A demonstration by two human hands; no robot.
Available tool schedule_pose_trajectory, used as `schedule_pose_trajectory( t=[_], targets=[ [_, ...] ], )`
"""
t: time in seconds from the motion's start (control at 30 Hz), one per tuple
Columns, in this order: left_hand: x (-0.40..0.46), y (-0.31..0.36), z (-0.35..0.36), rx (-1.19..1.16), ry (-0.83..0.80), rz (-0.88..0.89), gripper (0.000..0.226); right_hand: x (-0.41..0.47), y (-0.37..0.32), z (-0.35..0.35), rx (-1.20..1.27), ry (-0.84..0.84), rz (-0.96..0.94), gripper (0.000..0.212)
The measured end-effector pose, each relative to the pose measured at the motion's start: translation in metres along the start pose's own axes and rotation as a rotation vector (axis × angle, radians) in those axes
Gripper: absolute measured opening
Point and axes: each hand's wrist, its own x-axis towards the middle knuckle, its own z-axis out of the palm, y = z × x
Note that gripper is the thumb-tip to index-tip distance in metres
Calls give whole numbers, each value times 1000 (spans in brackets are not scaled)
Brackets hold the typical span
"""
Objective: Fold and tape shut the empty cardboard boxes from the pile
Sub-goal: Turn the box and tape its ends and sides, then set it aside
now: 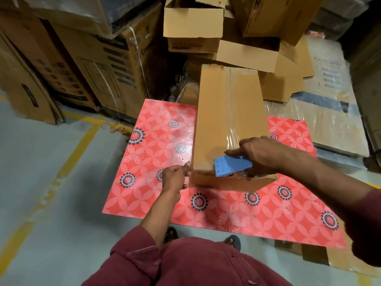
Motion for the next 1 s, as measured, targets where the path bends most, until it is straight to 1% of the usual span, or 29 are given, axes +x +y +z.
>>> schedule_pose_trajectory(
  t=[0.07,0.23,0.33,0.37,0.4,0.47,0.5,0.53,0.57,0.6,0.63,0.67,0.7,0.73,0.77,0.8,0.83,0.87,0.9,0.93,0.97,1.0],
  targets=[
    [1,-4,4,-1,-6,-2,32,2,-3,-2,-20,-30,-5,96],
    [1,-12,6,17,14,56,41,10,-8,-5,-26,-76,6,95],
    [-2,-11,7,109,9,128,44,14,-12,-6,-65,-78,-11,93],
    [-2,-10,7,185,7,178,44,16,-13,-6,-77,-84,-18,91],
    [-2,-10,7,324,18,245,44,17,-14,-6,-80,-93,-23,89],
    [-1,-9,8,733,107,352,41,19,-16,-8,-90,-105,-32,83],
    [0,-10,8,903,153,355,41,20,-16,-9,-102,-110,-32,81],
    [1,-9,8,992,171,333,41,19,-17,-9,-126,-108,-29,80],
    [3,-8,8,1019,176,318,43,18,-18,-9,-162,-93,-25,80],
    [5,-5,6,999,186,345,44,17,-19,-8,-197,-72,-20,82],
    [5,-1,4,945,201,435,44,15,-20,-6,-214,-52,-19,84],
    [4,3,2,875,215,591,43,15,-20,-5,-202,-38,-27,85],
    [1,9,1,812,208,790,41,14,-20,-5,-170,-29,-42,84],
    [-3,13,2,778,168,978,39,12,-20,-5,-130,-25,-60,81],
    [-8,17,3,773,95,1133,36,11,-20,-5,-88,-26,-76,77],
    [-12,17,5,813,0,1247,37,9,-20,-7,-54,-32,-92,73],
    [-12,14,6,903,-102,1312,45,6,-21,-9,-37,-38,-108,70],
    [-12,8,6,1027,-181,1338,57,4,-21,-11,-39,-42,-122,66],
    [-10,-1,4,1154,-223,1346,72,3,-21,-11,-55,-44,-129,59],
    [-7,-10,2,1249,-235,1354,85,2,-22,-11,-77,-50,-130,53],
    [-4,-15,-1,1305,-236,1364,92,1,-23,-11,-92,-60,-123,47],
    [-2,-18,-3,1334,-229,1383,94,1,-23,-13,-93,-73,-114,43]
  ],
)
